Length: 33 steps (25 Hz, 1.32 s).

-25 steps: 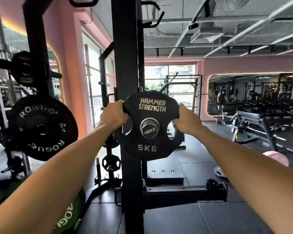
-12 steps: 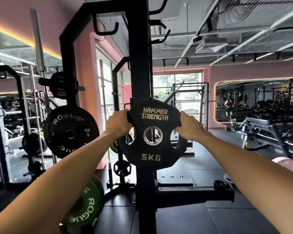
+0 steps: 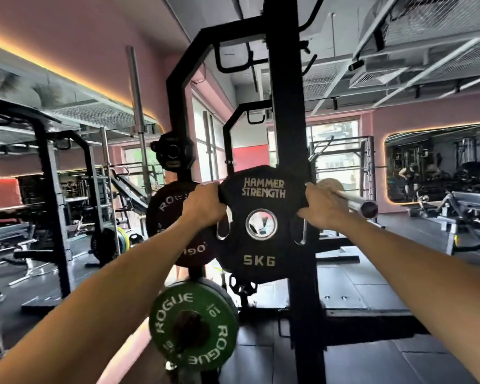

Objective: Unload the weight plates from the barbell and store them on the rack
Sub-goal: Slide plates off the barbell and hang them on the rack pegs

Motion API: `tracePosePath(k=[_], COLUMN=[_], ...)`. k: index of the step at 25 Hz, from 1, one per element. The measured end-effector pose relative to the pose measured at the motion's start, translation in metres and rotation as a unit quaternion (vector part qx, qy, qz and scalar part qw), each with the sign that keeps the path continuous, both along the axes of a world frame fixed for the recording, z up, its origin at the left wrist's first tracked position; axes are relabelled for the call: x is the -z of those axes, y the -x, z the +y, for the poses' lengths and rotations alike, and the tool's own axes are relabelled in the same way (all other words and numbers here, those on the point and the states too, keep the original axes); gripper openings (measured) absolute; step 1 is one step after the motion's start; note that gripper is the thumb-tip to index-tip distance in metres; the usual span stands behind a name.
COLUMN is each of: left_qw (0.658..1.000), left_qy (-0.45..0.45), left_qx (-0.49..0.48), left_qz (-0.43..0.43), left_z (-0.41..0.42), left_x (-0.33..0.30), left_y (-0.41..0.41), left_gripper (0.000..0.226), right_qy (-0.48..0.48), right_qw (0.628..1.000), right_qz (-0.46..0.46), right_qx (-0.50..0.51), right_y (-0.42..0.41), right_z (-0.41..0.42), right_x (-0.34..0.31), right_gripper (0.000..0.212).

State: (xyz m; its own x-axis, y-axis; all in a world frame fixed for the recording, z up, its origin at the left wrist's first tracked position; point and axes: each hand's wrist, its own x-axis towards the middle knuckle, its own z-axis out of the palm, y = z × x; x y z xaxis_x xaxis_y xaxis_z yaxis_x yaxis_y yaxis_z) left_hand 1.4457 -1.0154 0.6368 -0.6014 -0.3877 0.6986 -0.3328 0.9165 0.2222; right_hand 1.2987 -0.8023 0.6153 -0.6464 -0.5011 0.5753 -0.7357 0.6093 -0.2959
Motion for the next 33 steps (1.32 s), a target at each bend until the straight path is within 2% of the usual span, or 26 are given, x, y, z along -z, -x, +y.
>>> tracePosePath(k=[5, 12, 22, 28, 33], left_qw=[1.000, 1.000, 0.999, 1.000, 1.000], left_qy=[0.023, 0.028, 0.047, 0.015, 0.012], left_qx=[0.006, -0.004, -0.024, -0.007, 0.021], left_qz=[0.001, -0.004, -0.014, -0.003, -0.015], left_z=[-0.080, -0.173, -0.297, -0.366, -0.423], left_x=[-0.012, -0.018, -0.020, -0.016, 0.002], left_y=[-0.068, -0.116, -0.116, -0.094, -0.059], left_gripper=[0.023, 0.022, 0.018, 0.042, 0.007], right_qy=[-0.001, 0.002, -0.005, -0.015, -0.042], right_qw=[1.000, 0.999, 0.998, 0.997, 0.998], right_qz=[0.003, 0.013, 0.033, 0.030, 0.024], right_qx=[-0.001, -0.041, -0.062, -0.066, -0.036], right_y=[-0.066, -0.110, -0.093, -0.075, -0.051], right_z=[-0.079, -0.172, -0.304, -0.369, -0.411], right_x=[-0.006, -0.014, -0.016, -0.020, -0.009], right_gripper=[0.027, 0.025, 0.027, 0.026, 0.029])
